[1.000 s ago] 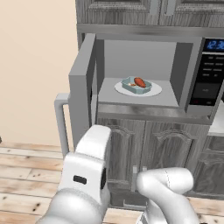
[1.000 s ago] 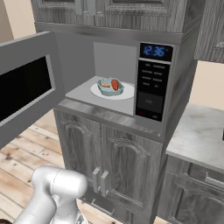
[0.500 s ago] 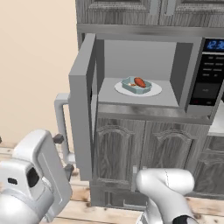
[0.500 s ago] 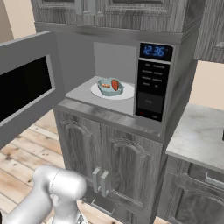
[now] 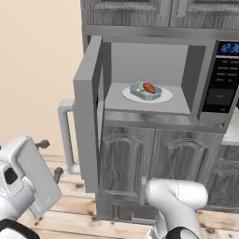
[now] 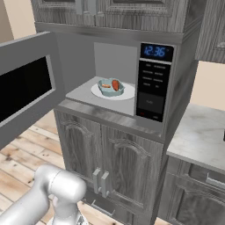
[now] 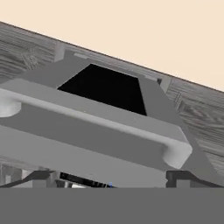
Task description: Place the tupperware containing the shrimp and sweet potato meal in the microwave. Close the microwave door and press the start button to reheat the meal.
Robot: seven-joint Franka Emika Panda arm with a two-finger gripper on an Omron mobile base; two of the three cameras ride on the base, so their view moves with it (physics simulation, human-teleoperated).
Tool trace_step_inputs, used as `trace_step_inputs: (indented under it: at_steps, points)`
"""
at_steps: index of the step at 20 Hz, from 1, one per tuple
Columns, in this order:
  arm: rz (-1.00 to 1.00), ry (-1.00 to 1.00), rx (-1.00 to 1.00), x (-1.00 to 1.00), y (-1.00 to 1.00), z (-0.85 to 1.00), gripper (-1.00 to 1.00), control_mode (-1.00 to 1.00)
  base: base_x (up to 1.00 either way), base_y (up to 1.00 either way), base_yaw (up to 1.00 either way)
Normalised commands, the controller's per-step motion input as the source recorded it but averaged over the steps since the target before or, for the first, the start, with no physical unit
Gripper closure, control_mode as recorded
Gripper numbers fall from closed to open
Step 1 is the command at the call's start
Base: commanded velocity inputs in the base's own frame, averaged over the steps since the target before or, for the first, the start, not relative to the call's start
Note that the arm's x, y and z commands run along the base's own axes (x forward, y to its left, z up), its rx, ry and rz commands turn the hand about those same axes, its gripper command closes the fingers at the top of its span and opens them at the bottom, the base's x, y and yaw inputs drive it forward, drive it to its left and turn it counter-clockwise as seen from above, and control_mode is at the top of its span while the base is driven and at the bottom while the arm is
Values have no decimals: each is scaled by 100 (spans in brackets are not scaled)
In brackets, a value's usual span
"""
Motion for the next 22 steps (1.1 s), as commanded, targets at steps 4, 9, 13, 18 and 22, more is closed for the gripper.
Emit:
trace_step_inputs:
  at_steps: [4, 9, 13, 18, 22]
  points:
    - [-6, 0, -6, 49, 22, -28, -100, -100, 0, 0, 0]
    - [-6, 0, -3, 37, 18, -18, -100, -100, 0, 0, 0]
    - [-6, 0, 0, 37, 13, -26, -100, -100, 0, 0, 0]
    - [-8, 0, 0, 42, 18, -21, -100, -100, 0, 0, 0]
    - [-9, 0, 0, 48, 28, -9, -100, -100, 0, 0, 0]
